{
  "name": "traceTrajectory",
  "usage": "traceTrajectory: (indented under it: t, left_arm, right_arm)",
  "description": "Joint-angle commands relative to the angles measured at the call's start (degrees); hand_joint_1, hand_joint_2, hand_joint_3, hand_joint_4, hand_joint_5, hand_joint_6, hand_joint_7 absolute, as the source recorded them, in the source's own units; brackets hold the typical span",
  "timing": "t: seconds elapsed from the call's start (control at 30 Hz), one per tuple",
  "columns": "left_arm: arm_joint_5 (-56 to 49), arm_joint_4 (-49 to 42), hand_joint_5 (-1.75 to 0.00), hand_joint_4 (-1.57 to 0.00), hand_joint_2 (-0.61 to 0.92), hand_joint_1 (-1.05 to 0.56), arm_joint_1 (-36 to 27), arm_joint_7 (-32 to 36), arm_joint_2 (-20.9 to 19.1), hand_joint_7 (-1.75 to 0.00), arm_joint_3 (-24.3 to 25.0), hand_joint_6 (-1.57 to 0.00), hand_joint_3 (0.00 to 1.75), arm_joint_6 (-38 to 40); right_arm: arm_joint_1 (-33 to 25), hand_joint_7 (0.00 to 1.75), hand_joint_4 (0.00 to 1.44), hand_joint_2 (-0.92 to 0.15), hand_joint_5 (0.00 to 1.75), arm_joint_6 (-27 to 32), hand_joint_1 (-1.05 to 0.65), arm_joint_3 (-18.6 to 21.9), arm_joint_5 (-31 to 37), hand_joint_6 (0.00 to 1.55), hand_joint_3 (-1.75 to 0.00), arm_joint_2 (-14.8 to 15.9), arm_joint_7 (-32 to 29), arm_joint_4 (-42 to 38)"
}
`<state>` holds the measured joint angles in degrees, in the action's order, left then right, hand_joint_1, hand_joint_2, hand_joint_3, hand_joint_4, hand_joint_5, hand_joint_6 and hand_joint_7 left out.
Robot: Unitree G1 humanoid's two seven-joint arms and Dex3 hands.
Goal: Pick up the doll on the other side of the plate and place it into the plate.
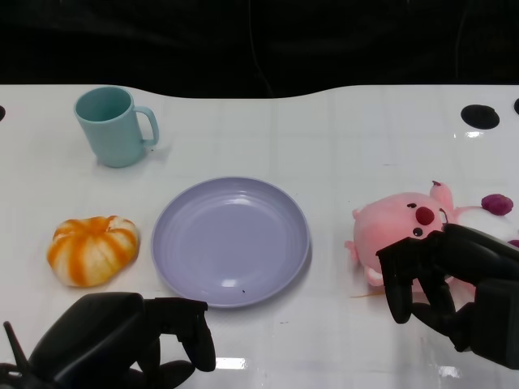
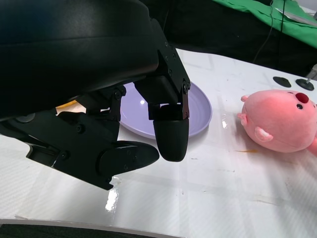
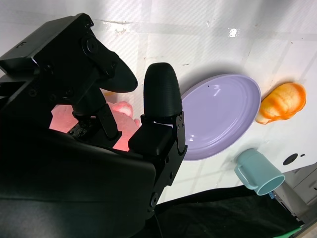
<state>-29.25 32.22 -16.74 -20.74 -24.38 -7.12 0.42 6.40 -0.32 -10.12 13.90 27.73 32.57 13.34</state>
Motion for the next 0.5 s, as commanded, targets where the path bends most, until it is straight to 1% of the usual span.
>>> traceTrajectory:
  t: [0.03, 0.5]
  left_arm:
    - [0.6, 0.0, -1.42, -0.72, 0.73, -0.20, 0.2, -0.2, -0.6, -1.08, 0.4, -0.77, 0.63, -0.1]
    - [0.5, -0.1, -1.42, -0.71, 0.73, -0.19, 0.3, -0.2, -0.7, -1.10, 0.4, -0.76, 0.66, -0.1]
  right_arm:
    - [0.5, 1.54, 0.87, -0.39, 1.75, -0.6, -0.05, 0.3, -0.4, 0.75, -1.30, 0.7, -0.1, -0.1]
    - [0.7, 1.52, 0.85, -0.39, 1.75, -0.4, -0.05, 0.2, -0.5, 0.75, -1.30, 0.7, 0.0, -0.3]
